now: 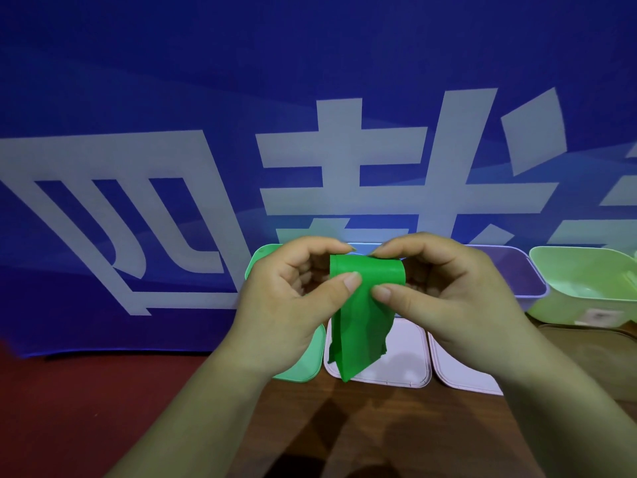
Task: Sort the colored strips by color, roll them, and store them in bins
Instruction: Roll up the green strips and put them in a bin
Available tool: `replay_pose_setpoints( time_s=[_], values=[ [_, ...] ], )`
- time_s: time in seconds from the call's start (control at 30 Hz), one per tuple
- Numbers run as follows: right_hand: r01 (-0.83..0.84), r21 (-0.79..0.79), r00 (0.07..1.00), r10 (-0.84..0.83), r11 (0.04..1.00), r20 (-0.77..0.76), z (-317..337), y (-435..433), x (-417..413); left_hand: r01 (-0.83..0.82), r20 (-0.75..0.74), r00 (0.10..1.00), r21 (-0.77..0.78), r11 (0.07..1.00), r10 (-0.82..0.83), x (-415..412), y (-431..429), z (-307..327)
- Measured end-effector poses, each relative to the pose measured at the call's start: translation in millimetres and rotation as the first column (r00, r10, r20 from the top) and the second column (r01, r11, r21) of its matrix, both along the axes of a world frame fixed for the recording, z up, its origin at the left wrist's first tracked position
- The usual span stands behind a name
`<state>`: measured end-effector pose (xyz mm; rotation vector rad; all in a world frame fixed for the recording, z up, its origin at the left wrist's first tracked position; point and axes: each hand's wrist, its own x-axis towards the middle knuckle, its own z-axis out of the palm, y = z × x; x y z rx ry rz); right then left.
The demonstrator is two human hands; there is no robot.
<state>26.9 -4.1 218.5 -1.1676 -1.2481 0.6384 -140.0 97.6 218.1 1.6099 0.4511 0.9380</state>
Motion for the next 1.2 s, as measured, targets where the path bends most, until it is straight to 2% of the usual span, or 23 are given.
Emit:
replay_pose_setpoints(
  time_s=[0.27, 0.5, 0.73, 1.03, 1.2],
  values=[
    [0.006, -0.02, 1.0, -0.007, 1.0, -0.023, 2.4, 0.3, -1.3, 0.036, -0.028, 0.999, 0.035, 0.999, -0.035, -1.4, 0.2, -1.4],
    [0.036, -0.048, 0.994, -0.04, 0.998, -0.097, 5.7, 0.0, -4.6, 0.064, 0.006, 0.998, 0.098, 0.993, -0.064, -3.4, -0.8, -0.7],
    [0.084, -0.051, 0.995, -0.086, 0.995, -0.043, 11.6, -3.2, -6.6, 0.065, 0.029, 0.997, 0.045, 0.997, -0.067, -3.8, -1.2, -0.7],
    [0.063, -0.04, 0.998, -0.062, 0.997, 0.029, 3.4, -6.2, -4.2, 0.047, 0.044, 0.998, -0.028, 0.999, -0.045, -3.9, -3.1, 0.2],
    [0.054, -0.023, 0.989, -0.05, 0.998, 0.141, 1.5, -8.3, -3.7, -0.001, 0.024, 1.0, -0.046, 0.999, 0.002, -4.5, -3.1, 0.7]
  ],
)
